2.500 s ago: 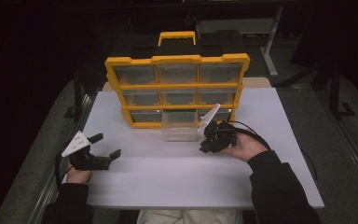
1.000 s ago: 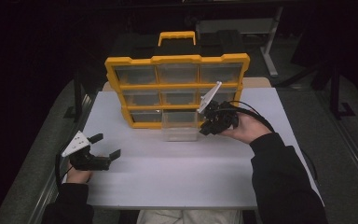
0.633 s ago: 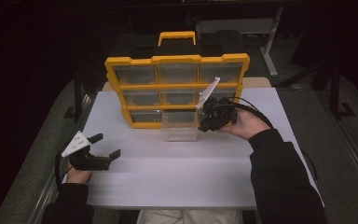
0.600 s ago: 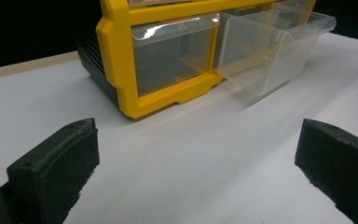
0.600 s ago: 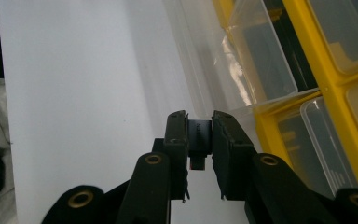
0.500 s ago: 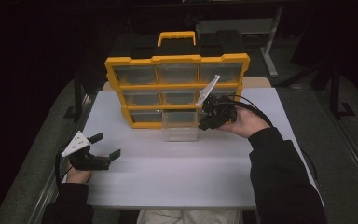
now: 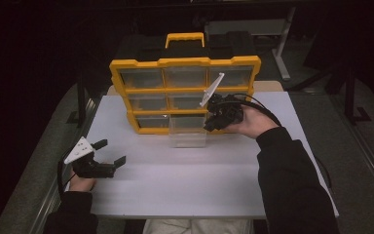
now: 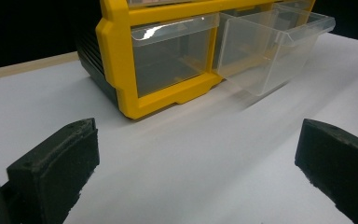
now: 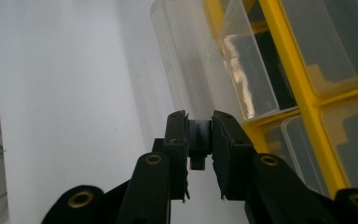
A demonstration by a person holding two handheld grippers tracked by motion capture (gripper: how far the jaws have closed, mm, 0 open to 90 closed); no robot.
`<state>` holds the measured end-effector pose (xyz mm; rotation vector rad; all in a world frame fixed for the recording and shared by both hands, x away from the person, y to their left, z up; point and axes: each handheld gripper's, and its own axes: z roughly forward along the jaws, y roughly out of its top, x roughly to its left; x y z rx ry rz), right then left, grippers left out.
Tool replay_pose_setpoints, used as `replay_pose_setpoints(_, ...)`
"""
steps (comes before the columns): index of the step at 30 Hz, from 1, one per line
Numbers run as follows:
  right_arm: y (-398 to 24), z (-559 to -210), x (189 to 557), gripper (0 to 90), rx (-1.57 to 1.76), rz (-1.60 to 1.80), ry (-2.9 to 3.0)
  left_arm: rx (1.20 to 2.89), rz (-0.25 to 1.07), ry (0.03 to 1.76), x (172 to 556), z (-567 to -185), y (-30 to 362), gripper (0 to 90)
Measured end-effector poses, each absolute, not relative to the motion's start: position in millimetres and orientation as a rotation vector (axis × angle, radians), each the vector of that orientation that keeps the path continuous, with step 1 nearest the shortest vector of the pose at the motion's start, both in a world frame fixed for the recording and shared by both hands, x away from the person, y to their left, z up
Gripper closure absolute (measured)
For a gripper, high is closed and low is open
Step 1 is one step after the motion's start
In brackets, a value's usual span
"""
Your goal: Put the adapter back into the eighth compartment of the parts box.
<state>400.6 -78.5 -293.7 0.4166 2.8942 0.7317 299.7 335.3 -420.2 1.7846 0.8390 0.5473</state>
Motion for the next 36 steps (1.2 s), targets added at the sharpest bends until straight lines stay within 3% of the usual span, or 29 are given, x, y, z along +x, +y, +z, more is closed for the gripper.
replay_pose_setpoints(36, -28.5, -294.8, 418.9, 74.9, 0.309, 0.689, 2.917, 1.797, 0.540, 0.826, 299.7, -420.2, 335.2, 0.0)
